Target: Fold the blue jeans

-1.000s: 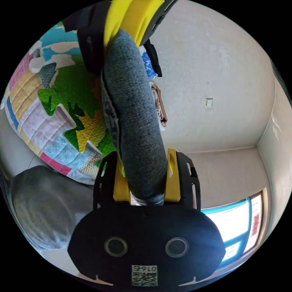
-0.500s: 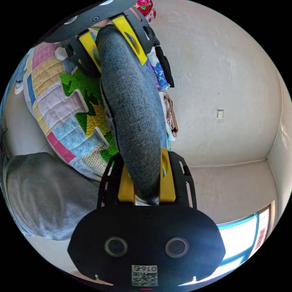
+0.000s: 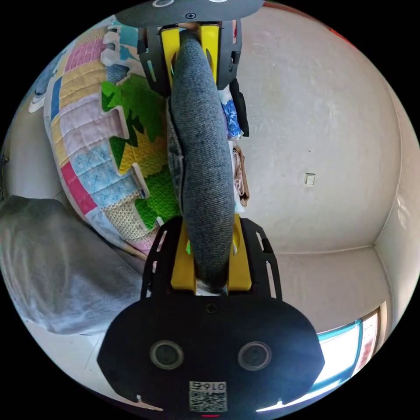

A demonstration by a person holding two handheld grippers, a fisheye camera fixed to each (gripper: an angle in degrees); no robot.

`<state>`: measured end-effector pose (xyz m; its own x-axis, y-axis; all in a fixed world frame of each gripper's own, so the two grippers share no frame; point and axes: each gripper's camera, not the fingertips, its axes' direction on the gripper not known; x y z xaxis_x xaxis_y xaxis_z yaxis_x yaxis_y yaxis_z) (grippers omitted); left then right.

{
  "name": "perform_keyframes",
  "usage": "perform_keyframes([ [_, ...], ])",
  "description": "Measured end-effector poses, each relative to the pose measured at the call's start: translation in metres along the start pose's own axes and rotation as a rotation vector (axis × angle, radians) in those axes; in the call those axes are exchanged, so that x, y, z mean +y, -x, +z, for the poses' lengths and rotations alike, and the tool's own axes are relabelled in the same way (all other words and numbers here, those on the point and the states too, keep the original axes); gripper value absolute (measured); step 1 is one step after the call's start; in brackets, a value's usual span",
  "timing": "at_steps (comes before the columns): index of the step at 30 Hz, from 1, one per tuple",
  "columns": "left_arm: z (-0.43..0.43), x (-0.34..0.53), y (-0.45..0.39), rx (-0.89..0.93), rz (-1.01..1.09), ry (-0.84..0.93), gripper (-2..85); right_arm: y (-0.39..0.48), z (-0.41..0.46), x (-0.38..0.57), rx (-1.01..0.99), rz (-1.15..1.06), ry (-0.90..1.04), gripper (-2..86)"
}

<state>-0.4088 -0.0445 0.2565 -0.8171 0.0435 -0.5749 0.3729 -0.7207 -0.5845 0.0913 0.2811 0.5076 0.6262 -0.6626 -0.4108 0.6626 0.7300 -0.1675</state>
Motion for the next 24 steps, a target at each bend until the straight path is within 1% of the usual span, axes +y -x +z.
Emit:
perform_keyframes([
  [3,-0.019,-0.002,0.034,0.027,0.061,-0.017,7.6,-0.026,-0.018,-0.002,-0.046,-0.061,-0.026,11.4],
  [7,-0.025,-0.008,0.086,0.086,0.070,-0.017,7.6,-0.068,-0.028,-0.010,-0.079,-0.138,-0.054,11.2],
  [9,-0.020,-0.014,0.127,0.113,0.047,-0.011,7.6,-0.088,-0.025,-0.017,-0.084,-0.154,-0.060,11.2],
  [13,-0.001,-0.026,0.190,0.086,0.056,0.002,7.5,-0.143,-0.001,-0.037,-0.078,-0.183,-0.068,11.0],
  [16,0.034,-0.041,0.251,-0.009,0.055,0.030,7.6,-0.192,0.036,-0.058,-0.028,-0.187,-0.071,10.9],
  [18,0.075,-0.054,0.311,-0.114,0.023,0.050,7.8,-0.224,0.069,-0.074,0.039,-0.196,-0.067,10.8],
  [19,0.087,-0.058,0.328,-0.143,0.006,0.054,7.9,-0.249,0.094,-0.085,0.092,-0.187,-0.072,10.8],
  [21,0.141,-0.076,0.392,-0.289,-0.033,0.090,8.1,-0.288,0.139,-0.101,0.182,-0.192,-0.092,10.7],
  [22,0.157,-0.081,0.408,-0.339,-0.037,0.099,8.2,-0.314,0.174,-0.114,0.266,-0.197,-0.100,10.7],
  [23,0.187,-0.090,0.438,-0.441,-0.043,0.124,8.3,-0.339,0.211,-0.126,0.372,-0.200,-0.100,10.6],
  [24,0.218,-0.098,0.467,-0.539,-0.073,0.134,8.4,-0.352,0.230,-0.134,0.421,-0.188,-0.095,10.6],
])
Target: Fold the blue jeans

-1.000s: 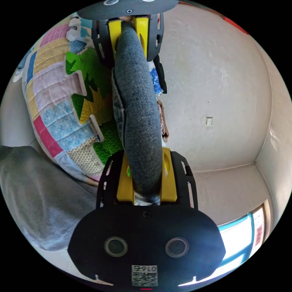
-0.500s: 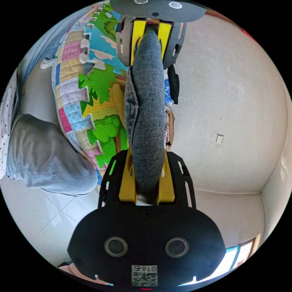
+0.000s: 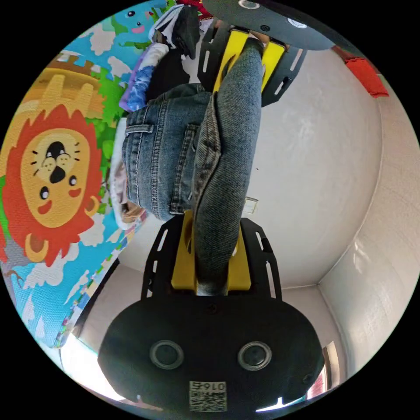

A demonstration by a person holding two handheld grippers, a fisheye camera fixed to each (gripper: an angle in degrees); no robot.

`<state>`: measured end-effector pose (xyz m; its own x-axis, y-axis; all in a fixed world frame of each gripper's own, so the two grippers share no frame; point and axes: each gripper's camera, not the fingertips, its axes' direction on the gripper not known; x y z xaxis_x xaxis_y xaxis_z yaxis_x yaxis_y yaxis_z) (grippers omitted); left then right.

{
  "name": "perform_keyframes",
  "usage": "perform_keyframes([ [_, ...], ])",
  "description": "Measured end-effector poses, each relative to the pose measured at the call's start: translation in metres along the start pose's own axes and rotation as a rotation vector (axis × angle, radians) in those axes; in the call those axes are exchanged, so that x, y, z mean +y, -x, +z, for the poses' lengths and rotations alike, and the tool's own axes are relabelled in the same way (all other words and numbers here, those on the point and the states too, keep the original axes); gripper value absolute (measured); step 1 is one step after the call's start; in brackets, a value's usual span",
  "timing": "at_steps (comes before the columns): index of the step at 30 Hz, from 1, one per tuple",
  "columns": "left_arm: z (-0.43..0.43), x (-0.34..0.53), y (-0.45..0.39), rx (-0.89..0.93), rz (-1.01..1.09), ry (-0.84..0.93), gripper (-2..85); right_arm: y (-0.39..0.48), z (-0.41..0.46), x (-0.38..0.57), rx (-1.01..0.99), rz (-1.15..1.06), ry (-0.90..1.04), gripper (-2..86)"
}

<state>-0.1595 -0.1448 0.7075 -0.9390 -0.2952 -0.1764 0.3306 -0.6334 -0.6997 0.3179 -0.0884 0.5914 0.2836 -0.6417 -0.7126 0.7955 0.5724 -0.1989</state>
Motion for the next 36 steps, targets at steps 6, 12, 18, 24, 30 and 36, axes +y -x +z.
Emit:
perform_keyframes([
  [6,0.157,-0.056,-0.046,-0.089,-0.114,0.084,8.8,0.012,0.198,-0.042,0.232,0.196,0.056,10.9],
  [12,0.201,-0.066,-0.218,0.302,0.039,0.121,7.6,0.212,0.284,-0.091,-0.168,-0.009,0.008,10.9],
  [18,0.220,-0.049,-0.170,0.243,0.055,0.125,10.2,0.207,0.306,-0.076,-0.120,0.180,0.031,11.7],
  [24,0.209,0.012,-0.120,0.243,0.065,0.172,10.3,0.179,0.301,-0.037,-0.142,0.034,0.007,10.9],
  [30,0.195,0.135,-0.008,0.378,-0.325,0.079,-0.3,0.131,0.263,0.074,-0.190,0.224,-0.082,2.2],
  [36,0.272,0.159,0.089,0.967,-0.893,0.054,-0.9,0.007,0.324,0.147,-0.580,1.006,-0.061,-0.3],
])
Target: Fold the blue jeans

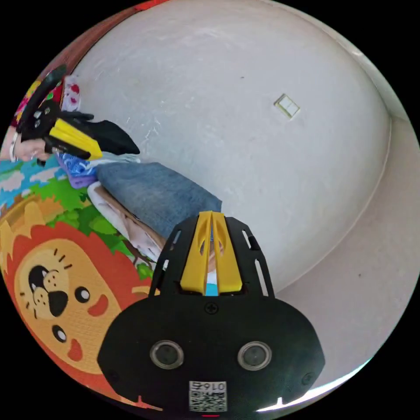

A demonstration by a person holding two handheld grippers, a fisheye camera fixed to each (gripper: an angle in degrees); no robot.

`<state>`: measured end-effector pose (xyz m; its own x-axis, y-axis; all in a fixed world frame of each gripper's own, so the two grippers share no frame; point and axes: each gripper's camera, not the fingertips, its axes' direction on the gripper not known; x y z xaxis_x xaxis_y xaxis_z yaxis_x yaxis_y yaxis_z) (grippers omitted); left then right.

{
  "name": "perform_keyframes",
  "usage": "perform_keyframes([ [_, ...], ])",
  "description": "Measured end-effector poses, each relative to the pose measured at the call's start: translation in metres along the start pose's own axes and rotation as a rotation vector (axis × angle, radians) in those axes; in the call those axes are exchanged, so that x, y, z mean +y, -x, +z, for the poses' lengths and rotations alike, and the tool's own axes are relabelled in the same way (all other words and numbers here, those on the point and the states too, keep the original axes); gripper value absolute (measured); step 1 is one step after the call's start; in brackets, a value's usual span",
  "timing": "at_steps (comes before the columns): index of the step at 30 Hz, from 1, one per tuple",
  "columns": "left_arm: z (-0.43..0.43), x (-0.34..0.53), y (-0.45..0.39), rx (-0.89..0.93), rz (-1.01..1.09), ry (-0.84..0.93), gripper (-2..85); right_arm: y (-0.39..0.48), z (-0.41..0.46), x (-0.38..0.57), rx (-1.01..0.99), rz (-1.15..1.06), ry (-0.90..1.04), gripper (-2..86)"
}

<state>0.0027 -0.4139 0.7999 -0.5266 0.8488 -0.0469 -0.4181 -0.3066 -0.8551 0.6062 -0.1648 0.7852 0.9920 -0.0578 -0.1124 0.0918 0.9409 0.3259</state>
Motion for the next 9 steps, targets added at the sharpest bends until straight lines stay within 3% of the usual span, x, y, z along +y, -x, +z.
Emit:
perform_keyframes([
  [2,0.020,-0.007,0.020,-0.058,-0.142,0.092,-1.0,-0.021,0.042,-0.013,-0.117,0.142,0.170,-0.4],
  [5,0.033,-0.004,0.044,-0.066,-0.216,0.177,-1.0,-0.037,0.082,-0.003,-0.057,0.219,0.383,-0.4],
  [9,-0.047,0.016,0.080,-0.065,-0.165,0.004,-1.0,-0.101,0.049,0.017,-0.137,0.616,0.305,-0.4],
])
